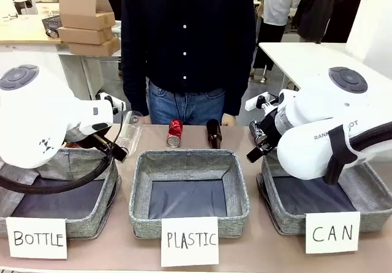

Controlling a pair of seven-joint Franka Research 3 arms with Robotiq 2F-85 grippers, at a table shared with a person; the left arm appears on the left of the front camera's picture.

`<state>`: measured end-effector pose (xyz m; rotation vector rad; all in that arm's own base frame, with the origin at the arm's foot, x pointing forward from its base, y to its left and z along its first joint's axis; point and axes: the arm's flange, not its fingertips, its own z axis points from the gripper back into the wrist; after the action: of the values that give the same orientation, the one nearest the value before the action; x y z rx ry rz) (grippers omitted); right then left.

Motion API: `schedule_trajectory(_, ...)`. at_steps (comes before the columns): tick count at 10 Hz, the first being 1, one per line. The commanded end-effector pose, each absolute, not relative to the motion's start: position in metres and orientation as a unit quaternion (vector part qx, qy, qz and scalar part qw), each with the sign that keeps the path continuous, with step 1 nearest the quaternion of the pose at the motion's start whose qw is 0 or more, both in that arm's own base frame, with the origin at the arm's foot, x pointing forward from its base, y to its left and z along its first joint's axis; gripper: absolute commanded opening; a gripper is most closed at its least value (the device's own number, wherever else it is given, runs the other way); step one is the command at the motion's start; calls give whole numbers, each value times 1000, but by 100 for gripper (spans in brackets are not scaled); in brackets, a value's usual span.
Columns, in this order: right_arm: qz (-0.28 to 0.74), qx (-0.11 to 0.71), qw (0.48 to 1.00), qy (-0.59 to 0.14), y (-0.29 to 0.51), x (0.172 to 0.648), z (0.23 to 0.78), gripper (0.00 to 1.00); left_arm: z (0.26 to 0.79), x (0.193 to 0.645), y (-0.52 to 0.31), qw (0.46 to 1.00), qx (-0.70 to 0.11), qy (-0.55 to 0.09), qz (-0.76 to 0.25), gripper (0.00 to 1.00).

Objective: Sort the can waste into the basket.
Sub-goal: Pick up the can waste from the table and place it in the right Fabric basket.

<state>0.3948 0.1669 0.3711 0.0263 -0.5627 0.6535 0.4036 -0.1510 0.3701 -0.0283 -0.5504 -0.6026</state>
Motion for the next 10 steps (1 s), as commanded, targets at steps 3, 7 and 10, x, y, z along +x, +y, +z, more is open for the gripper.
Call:
schedule_trajectory(3, 317, 13, 908, -273, 167, 395, 371, 100, 370, 404, -151, 918, -14, -268, -293, 100)
schedule_trajectory(7, 317, 13, 908, -273, 167, 395, 371, 100, 370, 404, -151, 918, -14, -268, -293, 100)
schedule_trajectory(10, 256, 39, 919, -297, 156, 383, 421, 100, 411, 391, -151, 909, -24, -296, -292, 100)
